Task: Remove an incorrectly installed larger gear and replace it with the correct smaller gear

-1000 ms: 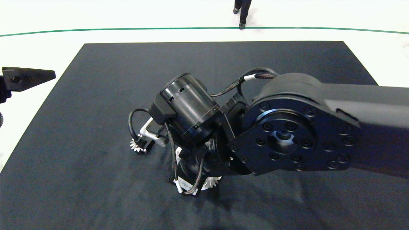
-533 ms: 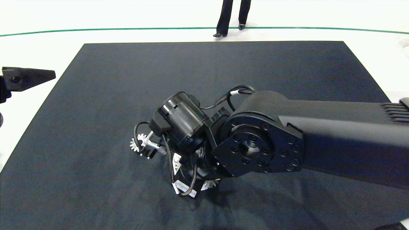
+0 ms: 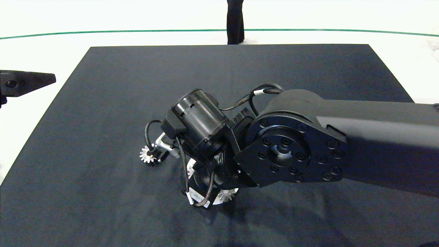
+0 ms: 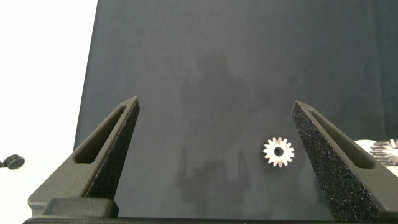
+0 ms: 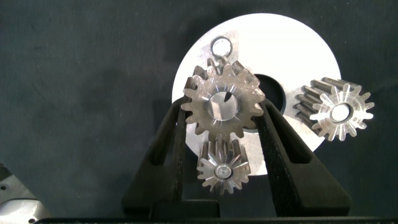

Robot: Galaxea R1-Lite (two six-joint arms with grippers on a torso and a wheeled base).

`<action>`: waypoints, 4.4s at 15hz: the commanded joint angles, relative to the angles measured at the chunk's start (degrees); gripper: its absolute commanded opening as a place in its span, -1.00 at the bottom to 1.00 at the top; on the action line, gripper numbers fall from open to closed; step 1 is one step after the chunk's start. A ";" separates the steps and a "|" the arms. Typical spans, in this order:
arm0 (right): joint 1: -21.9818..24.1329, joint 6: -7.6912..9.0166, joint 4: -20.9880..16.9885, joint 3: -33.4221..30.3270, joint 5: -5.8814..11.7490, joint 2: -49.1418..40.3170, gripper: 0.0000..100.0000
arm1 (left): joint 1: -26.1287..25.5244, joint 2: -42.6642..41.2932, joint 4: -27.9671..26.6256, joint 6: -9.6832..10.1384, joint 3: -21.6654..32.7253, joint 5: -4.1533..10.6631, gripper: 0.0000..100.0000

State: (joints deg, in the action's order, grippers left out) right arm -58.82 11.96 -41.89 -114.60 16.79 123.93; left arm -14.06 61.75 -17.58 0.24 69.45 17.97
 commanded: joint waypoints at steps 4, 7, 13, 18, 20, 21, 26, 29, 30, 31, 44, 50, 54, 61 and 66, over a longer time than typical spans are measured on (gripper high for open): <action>-0.51 -2.20 -0.21 0.01 0.18 3.51 -0.50 | -0.01 -0.22 -0.09 0.02 0.25 0.14 1.00; -1.03 -2.91 -0.65 0.01 1.76 2.63 -0.50 | -0.01 -0.31 -0.09 0.02 0.25 0.14 1.00; -1.91 -5.63 4.27 0.01 2.37 -0.09 -0.50 | -0.01 -0.84 -0.09 0.02 0.34 0.14 1.00; -1.91 -6.86 9.37 0.01 2.29 -0.18 -0.50 | 0.08 -0.93 -0.09 0.02 0.60 0.14 1.00; -2.00 -6.95 14.20 1.75 2.46 -0.18 -0.50 | 0.08 -1.01 -0.09 0.02 0.60 0.14 1.00; -1.91 -6.95 15.26 2.37 2.46 -0.18 -0.50 | 0.08 -1.01 -0.09 0.02 0.69 0.14 1.00; -1.74 -7.04 15.43 1.84 2.64 0.35 -0.50 | 0.08 -1.01 -0.09 0.02 0.60 0.14 1.00; -1.39 -6.86 15.34 1.40 2.64 0.61 -0.50 | 0.08 -1.01 -0.09 0.02 0.60 0.14 1.00; -1.39 -6.86 15.26 1.40 2.64 0.70 -0.50 | 0.08 -1.01 -0.09 0.02 0.60 0.14 1.00; -1.30 -6.77 15.17 1.49 2.64 0.79 -0.50 | 0.08 -1.01 -0.09 0.02 0.60 0.14 1.00; -0.68 -6.51 11.83 1.66 2.64 1.75 -0.50 | 0.08 -1.10 -0.09 0.02 0.60 0.14 1.00; -0.77 -6.42 10.16 1.66 2.64 1.93 -0.50 | 0.08 -1.19 -0.09 0.02 0.69 0.14 1.00; -0.77 -6.42 9.46 1.58 2.73 2.63 -0.50 | 0.08 -1.19 -0.09 0.02 0.69 0.14 1.00; -0.59 -6.42 9.46 1.31 2.73 3.42 -0.50 | 0.08 -1.19 -0.09 0.02 0.60 0.14 1.00; -0.51 -6.42 9.37 0.52 2.73 3.86 -0.50 | 0.08 -1.19 -0.09 0.02 0.60 0.14 1.00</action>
State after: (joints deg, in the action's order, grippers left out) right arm -59.31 5.49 -32.31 -114.08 19.40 127.48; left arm -13.97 60.53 -17.58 0.22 70.06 17.97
